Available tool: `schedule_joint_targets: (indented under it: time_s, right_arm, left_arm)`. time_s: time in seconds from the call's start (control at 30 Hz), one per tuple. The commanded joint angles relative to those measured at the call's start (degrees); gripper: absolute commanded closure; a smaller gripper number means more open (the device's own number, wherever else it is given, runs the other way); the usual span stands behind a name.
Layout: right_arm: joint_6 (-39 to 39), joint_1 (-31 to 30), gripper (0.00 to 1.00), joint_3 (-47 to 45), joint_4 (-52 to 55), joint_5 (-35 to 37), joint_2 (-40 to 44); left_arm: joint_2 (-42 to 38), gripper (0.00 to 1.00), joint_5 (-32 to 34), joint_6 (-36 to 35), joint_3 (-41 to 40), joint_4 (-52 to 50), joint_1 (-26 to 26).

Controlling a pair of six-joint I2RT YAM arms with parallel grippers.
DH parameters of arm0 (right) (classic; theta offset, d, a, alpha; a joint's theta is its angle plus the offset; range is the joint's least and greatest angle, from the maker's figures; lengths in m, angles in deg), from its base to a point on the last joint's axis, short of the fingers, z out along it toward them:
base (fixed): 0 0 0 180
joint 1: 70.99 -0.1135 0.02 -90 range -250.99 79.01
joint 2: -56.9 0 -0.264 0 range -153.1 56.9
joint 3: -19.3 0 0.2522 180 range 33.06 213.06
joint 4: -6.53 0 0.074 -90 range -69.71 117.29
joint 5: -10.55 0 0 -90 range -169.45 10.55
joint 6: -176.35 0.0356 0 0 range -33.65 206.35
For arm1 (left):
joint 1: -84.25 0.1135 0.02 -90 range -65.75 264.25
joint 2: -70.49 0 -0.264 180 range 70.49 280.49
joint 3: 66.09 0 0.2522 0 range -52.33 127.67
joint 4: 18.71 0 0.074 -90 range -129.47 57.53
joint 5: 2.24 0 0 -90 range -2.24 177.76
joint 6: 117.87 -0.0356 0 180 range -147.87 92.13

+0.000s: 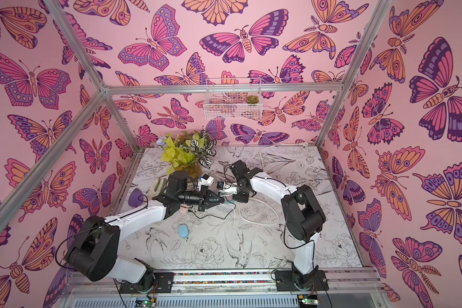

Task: Charge the bluetooth headset
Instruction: Insert the plug into the socket, then adjust the charging cable.

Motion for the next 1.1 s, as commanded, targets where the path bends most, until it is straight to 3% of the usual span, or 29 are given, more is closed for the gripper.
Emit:
schedule_joint_targets:
  time_s: [0.0,0.27,0.47,0.63,0.8,0.93,1.07]
  right_arm:
    - [8.1,2.9,0.61,-2.5,-0.6,2.9,4.4]
    - [23.3,4.8,0.60,-10.5,-2.6,5.0,14.1]
    - [37.1,5.0,0.61,-15.9,-2.0,-1.4,24.2]
    - [43.6,3.7,0.61,-25.3,-7.0,-12.5,34.9]
    - [47.9,-2.6,0.58,-30.9,-8.3,-15.7,40.3]
    - [50.0,-8.2,0.54,-34.3,-9.1,-15.7,39.8]
    - [53.2,-9.6,0.53,-37.9,-11.6,-16.2,38.5]
  left_arm:
    - [0.7,0.99,0.1,-1.7,1.3,0.2,0.7]
    - [4.1,1.00,0.2,-3.0,3.5,-0.7,1.0]
    - [5.8,1.00,-0.2,-3.3,4.8,-0.9,0.9]
    - [5.1,1.00,-0.3,-3.5,3.0,-1.5,0.4]
    - [4.2,1.00,-0.3,-3.4,1.3,-2.4,-1.6]
    - [4.3,1.00,0.5,-3.6,0.6,-2.6,-2.7]
    - [4.2,1.00,0.9,-3.6,0.9,-2.7,-2.7]
